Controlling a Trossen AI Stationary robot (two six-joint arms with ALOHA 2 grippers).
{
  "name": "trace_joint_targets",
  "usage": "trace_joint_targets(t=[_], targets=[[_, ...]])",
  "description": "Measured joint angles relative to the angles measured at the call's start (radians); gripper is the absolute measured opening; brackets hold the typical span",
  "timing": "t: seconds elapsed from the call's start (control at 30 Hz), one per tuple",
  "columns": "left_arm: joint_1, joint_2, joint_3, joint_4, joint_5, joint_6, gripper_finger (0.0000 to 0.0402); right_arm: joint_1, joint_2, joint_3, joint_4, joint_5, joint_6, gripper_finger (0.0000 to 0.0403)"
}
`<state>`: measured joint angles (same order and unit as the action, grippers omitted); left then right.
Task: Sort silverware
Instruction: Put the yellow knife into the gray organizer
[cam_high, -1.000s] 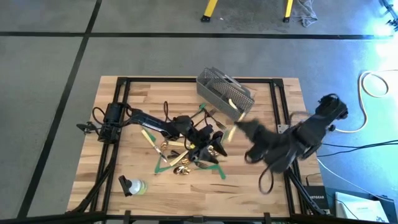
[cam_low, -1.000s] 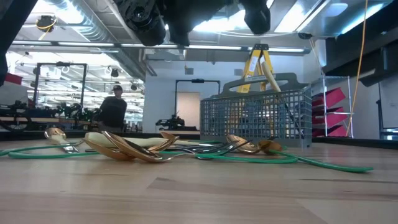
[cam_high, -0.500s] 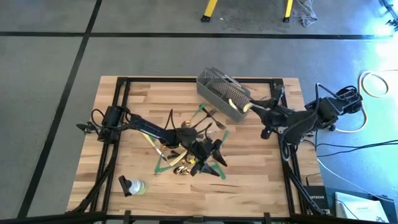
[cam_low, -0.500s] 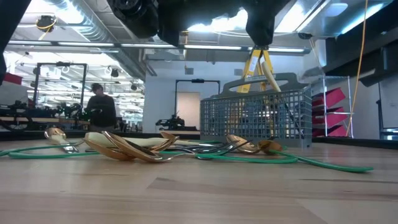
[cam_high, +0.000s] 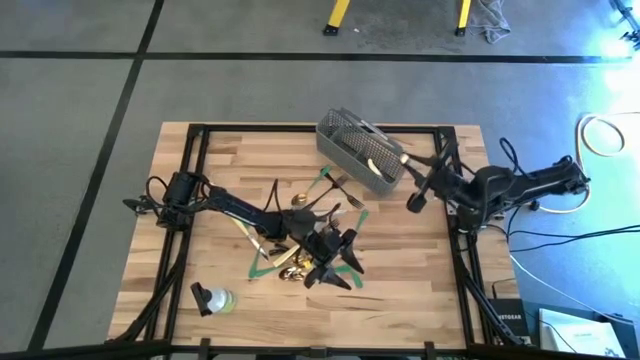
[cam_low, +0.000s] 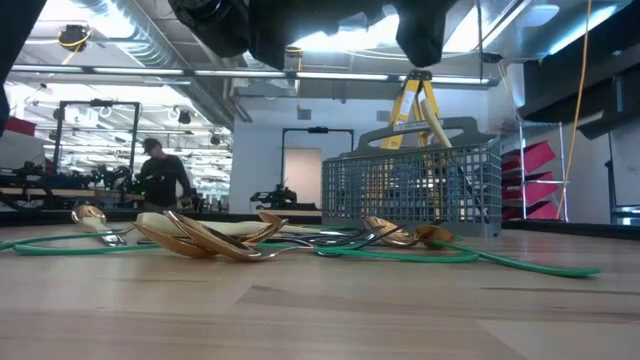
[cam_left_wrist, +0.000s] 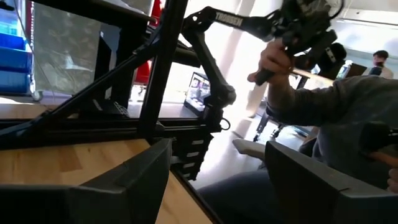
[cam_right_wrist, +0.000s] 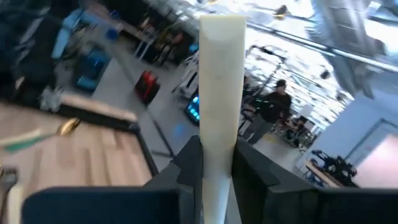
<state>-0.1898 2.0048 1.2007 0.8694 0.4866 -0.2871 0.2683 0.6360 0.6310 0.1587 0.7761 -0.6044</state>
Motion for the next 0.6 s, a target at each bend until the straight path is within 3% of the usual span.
trace_joint_targets(t=[0.23, 0.6], targets=[[-0.006, 0.000, -0.014, 0.094, 0.001, -0.016, 0.0245, -0.113, -0.048, -0.150, 0.102, -0.029, 0.158, 0.0042], [0.026, 0.000, -0.220, 0.400, -0.056, -0.123, 0.0245, -0.270, -0.012, -0.274, 0.136, -0.124, 0.338, 0.0042]])
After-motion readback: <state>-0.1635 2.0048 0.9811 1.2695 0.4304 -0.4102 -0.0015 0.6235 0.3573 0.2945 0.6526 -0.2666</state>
